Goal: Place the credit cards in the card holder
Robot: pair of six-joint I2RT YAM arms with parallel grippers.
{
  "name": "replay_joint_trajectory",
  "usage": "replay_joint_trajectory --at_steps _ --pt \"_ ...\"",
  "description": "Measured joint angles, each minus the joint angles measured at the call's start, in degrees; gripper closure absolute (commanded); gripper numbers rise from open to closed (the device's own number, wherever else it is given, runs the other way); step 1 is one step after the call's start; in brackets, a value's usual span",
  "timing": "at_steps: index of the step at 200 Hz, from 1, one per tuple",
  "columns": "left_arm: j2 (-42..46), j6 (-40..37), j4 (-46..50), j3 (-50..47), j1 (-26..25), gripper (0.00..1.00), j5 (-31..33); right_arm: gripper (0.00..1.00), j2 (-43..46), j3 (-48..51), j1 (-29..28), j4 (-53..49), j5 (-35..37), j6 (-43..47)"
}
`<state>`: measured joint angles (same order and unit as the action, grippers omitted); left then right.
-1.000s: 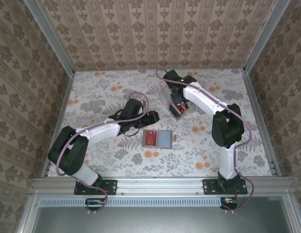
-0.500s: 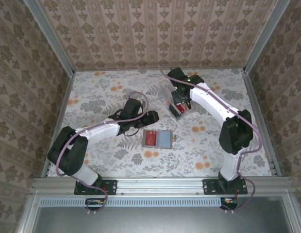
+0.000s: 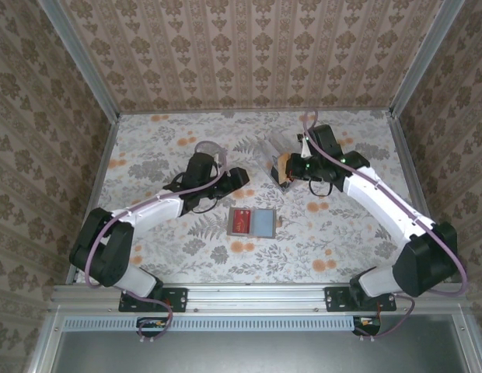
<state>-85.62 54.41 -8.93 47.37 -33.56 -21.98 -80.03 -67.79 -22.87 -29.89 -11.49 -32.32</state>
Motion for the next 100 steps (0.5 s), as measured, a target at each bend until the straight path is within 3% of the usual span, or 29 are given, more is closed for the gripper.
replay_joint_trajectory --at_steps 42,100 --pt "-0.22 4.13 -7.21 -0.26 1.36 0.3 -4.98 1.0 2.21 12.57 0.11 17.84 -11.37 -13.7" --pt "-3.26 8.02 -13.31 -0.26 1.36 0.4 -9.18 1.0 2.21 17.31 0.11 31.32 -17.53 -23.3"
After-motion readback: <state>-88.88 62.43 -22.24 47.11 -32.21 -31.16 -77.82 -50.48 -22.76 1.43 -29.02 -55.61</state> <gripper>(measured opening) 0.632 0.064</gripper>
